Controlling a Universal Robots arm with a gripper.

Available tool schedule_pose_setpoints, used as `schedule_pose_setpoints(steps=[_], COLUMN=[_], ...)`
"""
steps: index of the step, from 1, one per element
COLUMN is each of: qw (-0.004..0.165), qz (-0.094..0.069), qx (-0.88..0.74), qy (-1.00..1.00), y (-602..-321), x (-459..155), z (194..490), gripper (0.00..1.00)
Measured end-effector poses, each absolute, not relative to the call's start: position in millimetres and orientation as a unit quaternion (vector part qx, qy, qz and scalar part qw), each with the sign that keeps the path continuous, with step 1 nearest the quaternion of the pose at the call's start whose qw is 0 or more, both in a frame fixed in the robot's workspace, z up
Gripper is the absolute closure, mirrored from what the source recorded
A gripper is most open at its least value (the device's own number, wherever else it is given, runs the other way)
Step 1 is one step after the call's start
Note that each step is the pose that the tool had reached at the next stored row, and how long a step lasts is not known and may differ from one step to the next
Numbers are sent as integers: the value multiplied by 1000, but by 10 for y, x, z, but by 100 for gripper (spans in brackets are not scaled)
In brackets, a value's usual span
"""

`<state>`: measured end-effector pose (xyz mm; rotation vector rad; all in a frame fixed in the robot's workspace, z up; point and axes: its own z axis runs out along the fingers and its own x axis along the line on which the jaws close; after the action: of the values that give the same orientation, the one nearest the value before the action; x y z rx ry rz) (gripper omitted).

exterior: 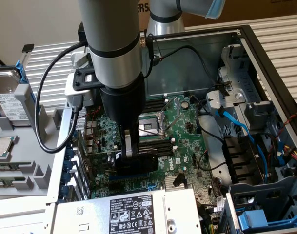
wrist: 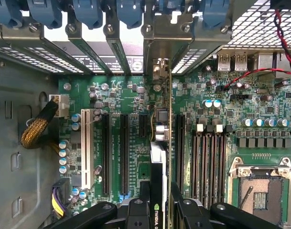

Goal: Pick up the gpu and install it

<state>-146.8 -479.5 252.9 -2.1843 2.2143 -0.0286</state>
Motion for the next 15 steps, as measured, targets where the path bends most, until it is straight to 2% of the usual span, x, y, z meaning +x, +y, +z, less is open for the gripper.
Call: schedule_pose_setpoints(steps=[15], qw=[16], qz=[-9], qx=[-702], qy=[712], y=[-4795], x=[-1472], z=[2516], gripper=[73])
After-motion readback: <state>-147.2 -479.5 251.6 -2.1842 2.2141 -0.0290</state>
